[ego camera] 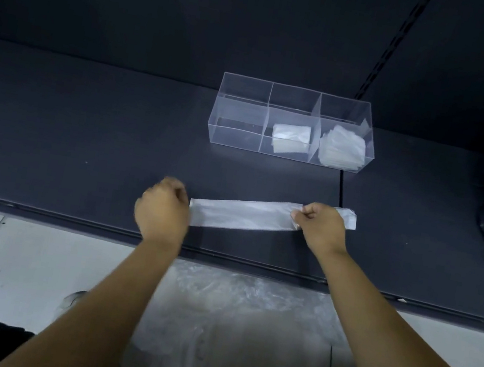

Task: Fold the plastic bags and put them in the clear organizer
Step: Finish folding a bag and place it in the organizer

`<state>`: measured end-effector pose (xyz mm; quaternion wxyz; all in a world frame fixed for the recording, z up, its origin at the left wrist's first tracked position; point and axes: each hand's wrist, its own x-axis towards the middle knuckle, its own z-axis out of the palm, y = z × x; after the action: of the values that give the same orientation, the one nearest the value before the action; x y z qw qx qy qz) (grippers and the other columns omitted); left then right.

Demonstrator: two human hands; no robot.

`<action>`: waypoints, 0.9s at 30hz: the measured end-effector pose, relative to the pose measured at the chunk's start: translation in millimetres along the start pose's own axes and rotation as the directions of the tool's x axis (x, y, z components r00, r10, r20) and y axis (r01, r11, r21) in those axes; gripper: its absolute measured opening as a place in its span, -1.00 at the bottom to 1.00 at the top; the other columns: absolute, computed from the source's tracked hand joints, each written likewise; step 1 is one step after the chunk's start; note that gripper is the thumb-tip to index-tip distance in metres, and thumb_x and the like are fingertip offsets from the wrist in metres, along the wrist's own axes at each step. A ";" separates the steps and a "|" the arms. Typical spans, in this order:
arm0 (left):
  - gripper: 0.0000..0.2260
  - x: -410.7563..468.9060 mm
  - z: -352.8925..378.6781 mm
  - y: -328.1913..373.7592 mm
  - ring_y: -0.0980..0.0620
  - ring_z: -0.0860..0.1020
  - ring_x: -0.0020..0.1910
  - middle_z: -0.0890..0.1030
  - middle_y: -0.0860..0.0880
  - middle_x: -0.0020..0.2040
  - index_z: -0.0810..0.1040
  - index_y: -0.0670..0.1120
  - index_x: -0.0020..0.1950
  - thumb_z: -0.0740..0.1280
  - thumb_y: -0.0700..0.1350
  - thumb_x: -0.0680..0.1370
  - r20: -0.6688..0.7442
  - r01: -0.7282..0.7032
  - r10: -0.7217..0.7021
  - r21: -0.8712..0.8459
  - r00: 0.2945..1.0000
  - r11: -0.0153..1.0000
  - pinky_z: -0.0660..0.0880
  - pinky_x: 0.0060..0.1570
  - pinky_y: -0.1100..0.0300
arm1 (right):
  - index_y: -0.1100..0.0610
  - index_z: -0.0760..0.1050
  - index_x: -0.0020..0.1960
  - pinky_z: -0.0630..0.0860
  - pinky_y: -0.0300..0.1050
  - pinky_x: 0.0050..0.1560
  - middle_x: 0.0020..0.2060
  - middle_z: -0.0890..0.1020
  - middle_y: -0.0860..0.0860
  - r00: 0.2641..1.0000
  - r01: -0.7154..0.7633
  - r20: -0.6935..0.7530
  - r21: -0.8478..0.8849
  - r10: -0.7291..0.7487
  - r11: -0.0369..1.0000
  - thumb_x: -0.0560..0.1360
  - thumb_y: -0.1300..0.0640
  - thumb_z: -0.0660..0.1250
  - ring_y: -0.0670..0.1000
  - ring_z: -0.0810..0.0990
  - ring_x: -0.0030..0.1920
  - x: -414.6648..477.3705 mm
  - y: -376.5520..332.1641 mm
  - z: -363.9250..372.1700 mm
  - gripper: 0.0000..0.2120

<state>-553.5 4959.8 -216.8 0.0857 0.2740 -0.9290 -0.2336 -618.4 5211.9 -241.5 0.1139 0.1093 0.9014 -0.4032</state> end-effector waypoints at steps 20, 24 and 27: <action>-0.29 -73.3 73.5 14.5 -0.15 -0.32 0.51 -0.31 -0.08 0.55 -0.45 0.00 0.47 -0.47 0.35 0.42 0.464 -0.537 0.363 0.327 0.808 0.778 -0.30 0.44 -0.21 | 0.06 0.53 -0.11 0.39 0.09 0.22 -0.07 0.44 -0.01 0.988 0.134 0.117 -0.353 -0.099 0.926 0.45 0.13 0.43 0.12 0.47 0.10 25.9 44.1 -84.2 -0.92; -0.29 -69.5 72.7 10.7 -0.14 -0.32 0.51 -0.33 -0.06 0.54 -0.43 0.00 0.48 -0.49 0.36 0.43 0.468 -0.570 0.393 0.331 0.791 0.752 -0.31 0.44 -0.20 | 0.11 0.53 -0.22 0.44 -0.12 -0.02 -0.13 0.49 0.00 0.989 0.084 0.143 -0.257 -0.048 0.963 0.43 0.17 0.45 0.05 0.51 -0.05 30.3 43.6 -85.6 -0.89; -0.31 -60.9 69.2 5.3 -0.11 -0.29 0.52 -0.29 -0.04 0.54 -0.38 0.01 0.49 -0.45 0.34 0.45 0.478 -0.628 0.449 0.329 0.755 0.705 -0.30 0.45 -0.17 | 0.13 0.54 -0.26 0.43 -0.25 -0.22 -0.26 0.60 0.01 0.986 -0.025 0.164 -0.042 0.031 0.999 0.41 0.22 0.46 -0.03 0.54 -0.22 23.0 43.7 -95.6 -0.87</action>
<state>-525.0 5023.9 -276.8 -0.0906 -0.0509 -0.9945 -0.0109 -638.9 5314.6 -216.9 0.1957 0.0860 0.8952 -0.3910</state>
